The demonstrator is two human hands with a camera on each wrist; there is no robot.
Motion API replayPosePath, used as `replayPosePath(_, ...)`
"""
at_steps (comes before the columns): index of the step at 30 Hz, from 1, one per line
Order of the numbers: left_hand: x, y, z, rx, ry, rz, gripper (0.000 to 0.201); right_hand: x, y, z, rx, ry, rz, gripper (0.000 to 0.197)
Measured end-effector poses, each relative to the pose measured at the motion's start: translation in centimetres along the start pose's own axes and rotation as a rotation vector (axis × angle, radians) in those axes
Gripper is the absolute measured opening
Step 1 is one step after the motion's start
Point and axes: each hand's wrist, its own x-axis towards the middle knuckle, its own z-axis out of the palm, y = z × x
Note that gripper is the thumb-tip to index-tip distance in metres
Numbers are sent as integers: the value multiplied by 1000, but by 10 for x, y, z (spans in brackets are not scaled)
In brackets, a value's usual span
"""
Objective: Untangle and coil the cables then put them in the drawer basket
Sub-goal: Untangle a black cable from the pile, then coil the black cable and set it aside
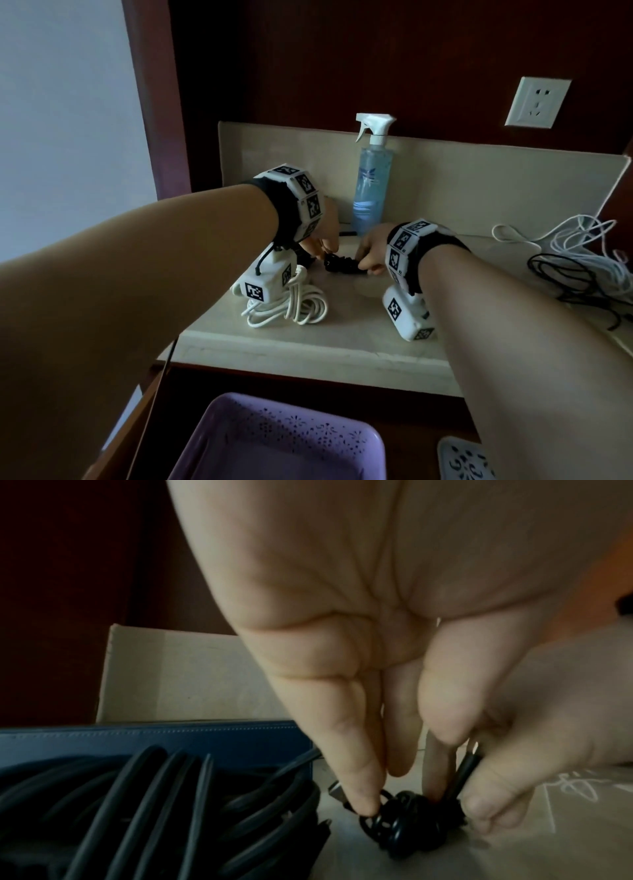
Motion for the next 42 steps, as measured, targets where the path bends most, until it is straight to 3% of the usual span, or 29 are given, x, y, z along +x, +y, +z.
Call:
replayPosePath(1,-4,1,-5,-127,-23,-26,29,-2,2,1,48,21,-3,32)
replayPosePath(3,-3,4,-8,-110,2,27,15,-8,9,3,77,115,-19,28)
replayPosePath(5,-4,10,-9,-220,21,10,1,-22,16,-1,146,112,-42,22)
replayPosePath(7,-12,18,-10,-314,25,-7,5,-43,24,-6,222,138,-11,13)
replayPosePath(11,-25,46,-13,-344,75,77,27,-90,51,-8,213,290,55,19)
replayPosePath(14,-36,82,-4,-335,55,154,31,-128,81,-9,42,380,131,28)
replayPosePath(19,-41,146,21,-362,41,317,28,-194,157,-5,-59,478,283,22)
replayPosePath(25,-23,220,44,-313,23,325,28,-226,254,-13,-106,432,393,23)
replayPosePath(31,-1,281,57,-267,27,227,23,-209,318,-35,-225,329,306,23)
replayPosePath(34,4,304,57,-288,40,185,23,-195,340,-41,-176,199,258,27)
replayPosePath(37,5,319,57,-284,51,140,23,-180,344,-42,-140,-42,211,38)
replayPosePath(40,3,326,55,-262,83,110,23,-170,345,-35,-270,-40,161,39)
replayPosePath(42,2,327,55,-260,104,94,22,-165,352,-24,-371,73,197,24)
